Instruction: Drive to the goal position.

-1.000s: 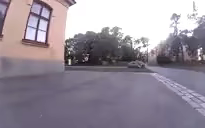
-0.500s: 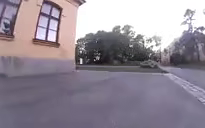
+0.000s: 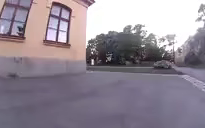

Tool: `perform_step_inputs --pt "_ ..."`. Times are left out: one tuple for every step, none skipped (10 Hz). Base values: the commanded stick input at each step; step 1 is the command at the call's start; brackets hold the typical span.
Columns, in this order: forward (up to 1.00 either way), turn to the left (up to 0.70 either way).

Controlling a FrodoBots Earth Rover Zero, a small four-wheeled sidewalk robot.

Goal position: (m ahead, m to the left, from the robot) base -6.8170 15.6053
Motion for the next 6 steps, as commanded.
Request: perform_step_inputs --pt "0.50 0.50" --pt "0.50 0.50" --pt "0.50 0.50" --pt "0.50 0.50" --pt "0.50 0.50" --pt "0.50 0.50"
